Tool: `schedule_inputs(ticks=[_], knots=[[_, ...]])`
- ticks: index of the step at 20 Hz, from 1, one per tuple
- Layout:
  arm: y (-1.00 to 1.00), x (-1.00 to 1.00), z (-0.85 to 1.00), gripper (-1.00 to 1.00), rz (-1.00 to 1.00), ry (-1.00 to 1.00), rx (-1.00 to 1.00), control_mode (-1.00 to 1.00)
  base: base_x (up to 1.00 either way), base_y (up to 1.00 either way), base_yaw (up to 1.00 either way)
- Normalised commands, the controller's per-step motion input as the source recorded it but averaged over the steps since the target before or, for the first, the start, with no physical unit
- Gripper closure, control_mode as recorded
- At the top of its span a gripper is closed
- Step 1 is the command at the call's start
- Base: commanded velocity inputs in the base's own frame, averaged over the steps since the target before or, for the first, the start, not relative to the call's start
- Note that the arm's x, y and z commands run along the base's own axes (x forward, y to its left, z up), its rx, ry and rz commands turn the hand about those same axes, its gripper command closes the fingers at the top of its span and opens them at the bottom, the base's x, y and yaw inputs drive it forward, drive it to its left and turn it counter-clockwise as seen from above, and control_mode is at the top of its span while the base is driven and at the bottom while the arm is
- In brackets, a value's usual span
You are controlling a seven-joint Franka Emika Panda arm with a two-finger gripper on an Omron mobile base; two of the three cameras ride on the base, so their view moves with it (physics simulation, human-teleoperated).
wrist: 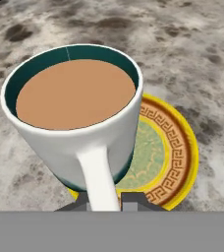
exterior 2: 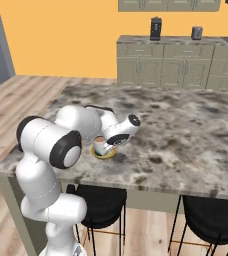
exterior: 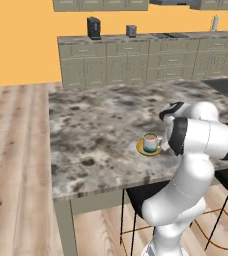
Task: Pick the cup of tea, navigate to the dining table, and place it on the saucer.
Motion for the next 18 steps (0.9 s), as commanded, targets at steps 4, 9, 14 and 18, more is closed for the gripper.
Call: schedule_inputs(ticks=[4,9,14,18], knots=[[0.0,0.0,-0.29,1.0,0.0,0.01,0.0,-1.0,0.0,0.0,0.0],[0.0,0.11,-0.11,1.0,0.0,0.0,0.0,-1.0,0.0,0.0,0.0],[0.0,0.0,0.0,1.0,0.0,0.0,0.0,-1.0,0.0,0.0,0.0],[-0.06,0.24,0.0,1.0,0.0,0.0,0.0,-1.0,0.0,0.0,0.0]])
